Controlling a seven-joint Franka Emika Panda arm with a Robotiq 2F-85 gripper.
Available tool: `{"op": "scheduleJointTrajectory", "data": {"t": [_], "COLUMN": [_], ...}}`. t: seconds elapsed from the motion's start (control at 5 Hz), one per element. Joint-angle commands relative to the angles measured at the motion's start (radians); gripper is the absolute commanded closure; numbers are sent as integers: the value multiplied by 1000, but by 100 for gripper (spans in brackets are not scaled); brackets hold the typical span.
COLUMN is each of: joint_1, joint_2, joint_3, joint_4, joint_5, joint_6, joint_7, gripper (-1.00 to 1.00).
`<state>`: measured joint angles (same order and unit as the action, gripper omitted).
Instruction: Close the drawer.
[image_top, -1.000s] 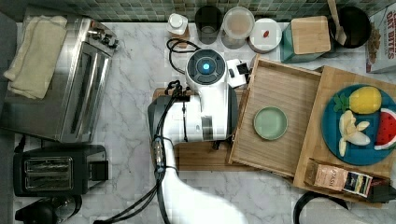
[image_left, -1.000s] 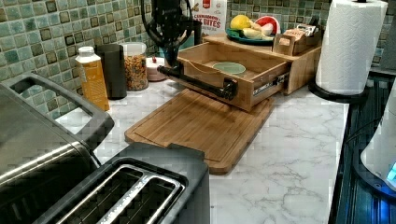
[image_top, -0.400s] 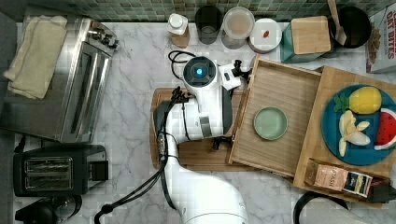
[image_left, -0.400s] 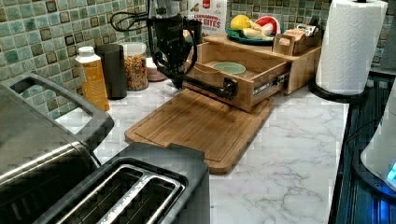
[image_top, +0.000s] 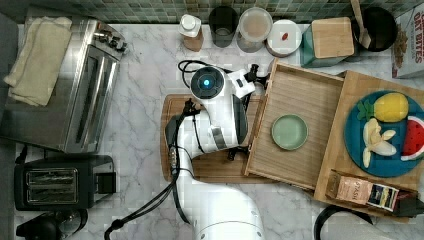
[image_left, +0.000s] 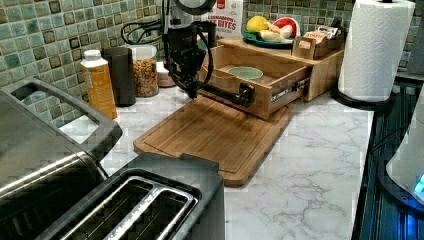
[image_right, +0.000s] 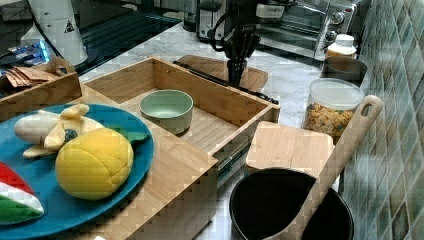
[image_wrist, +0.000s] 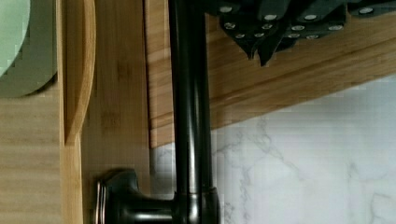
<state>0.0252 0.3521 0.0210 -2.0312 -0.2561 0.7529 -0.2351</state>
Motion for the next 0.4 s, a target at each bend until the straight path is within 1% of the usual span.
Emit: {"op": "scheduleJointTrajectory", "data": {"t": [0.2, 0.4], "joint_1": [-34, -60], "joint_2": [-1, -14], "joint_3": [-1, -11], "joint_4": [101, 72], "joint_5": [9, -1], "joint_6": [-93, -60], "joint_7": [-90, -126], "gripper": [100, 100]}}
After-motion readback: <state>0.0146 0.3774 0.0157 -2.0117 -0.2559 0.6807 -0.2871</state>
